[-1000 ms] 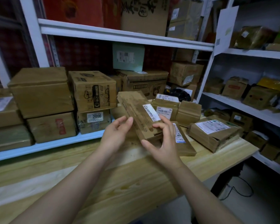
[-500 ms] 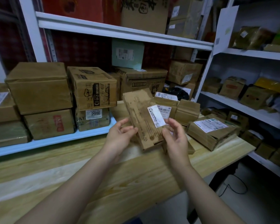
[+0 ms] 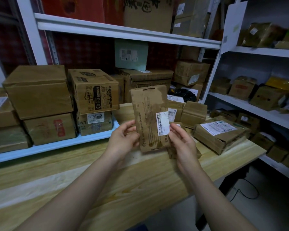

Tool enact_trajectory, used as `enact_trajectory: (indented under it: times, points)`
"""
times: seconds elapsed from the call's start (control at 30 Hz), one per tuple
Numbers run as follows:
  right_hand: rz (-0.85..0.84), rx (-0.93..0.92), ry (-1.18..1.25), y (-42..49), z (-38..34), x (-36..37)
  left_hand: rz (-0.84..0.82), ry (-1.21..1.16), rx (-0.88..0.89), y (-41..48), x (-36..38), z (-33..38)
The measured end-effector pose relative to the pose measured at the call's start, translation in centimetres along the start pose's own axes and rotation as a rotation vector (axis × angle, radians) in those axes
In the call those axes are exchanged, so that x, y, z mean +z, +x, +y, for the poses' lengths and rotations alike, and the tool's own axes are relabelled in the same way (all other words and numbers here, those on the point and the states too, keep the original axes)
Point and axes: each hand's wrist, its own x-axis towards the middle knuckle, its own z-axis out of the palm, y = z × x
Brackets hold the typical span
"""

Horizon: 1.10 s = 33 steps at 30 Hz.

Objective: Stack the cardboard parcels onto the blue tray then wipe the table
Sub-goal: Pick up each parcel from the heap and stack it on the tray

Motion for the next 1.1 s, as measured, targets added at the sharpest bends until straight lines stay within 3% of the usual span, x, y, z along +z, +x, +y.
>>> enact_trajectory:
  times: [0.43, 1.1]
  points:
    - [0.008, 0.055, 0.055, 0.0, -0.7, 0.1, 0.001, -0.016, -0.01, -0.2, 0.0, 0.7]
    - [-0.038, 0.024, -0.103, -0.2, -1.2, 0.8, 0.059, -0.044, 0.046, 0.2, -0.6, 0.5]
